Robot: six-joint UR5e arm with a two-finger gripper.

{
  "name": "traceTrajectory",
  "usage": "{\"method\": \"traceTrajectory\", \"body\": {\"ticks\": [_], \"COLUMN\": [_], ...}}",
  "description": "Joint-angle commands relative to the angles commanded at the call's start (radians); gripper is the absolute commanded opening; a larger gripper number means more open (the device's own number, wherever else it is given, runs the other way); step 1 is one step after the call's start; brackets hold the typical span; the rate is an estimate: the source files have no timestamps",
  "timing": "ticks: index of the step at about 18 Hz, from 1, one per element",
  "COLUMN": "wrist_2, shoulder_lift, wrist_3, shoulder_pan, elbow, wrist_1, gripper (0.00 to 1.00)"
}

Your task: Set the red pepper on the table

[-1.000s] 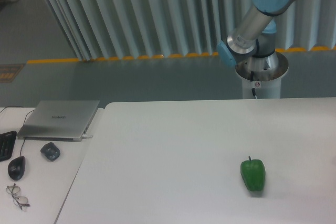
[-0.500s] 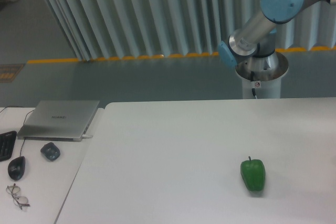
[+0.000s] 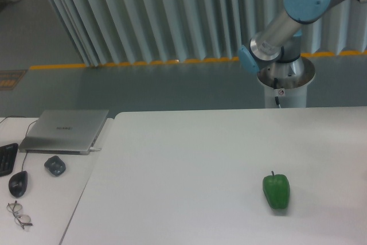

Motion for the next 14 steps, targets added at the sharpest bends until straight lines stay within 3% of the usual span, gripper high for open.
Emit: {"method": "traceTrajectory", "body": {"ticks": [3,6,14], "wrist_2": [0.002,0.002,0.002], "shoulder_lift": [0.097,0.149,0.135], "wrist_3": [0.000,0.001,-0.002], "shoulder_pan": [-0.008,-0.005,-0.006], "elbow": [-0.072,-0.117,-0.128], "wrist_1": [-0.060,-0.080,-0.069], "gripper": [1.00,1.00,1.00]}}
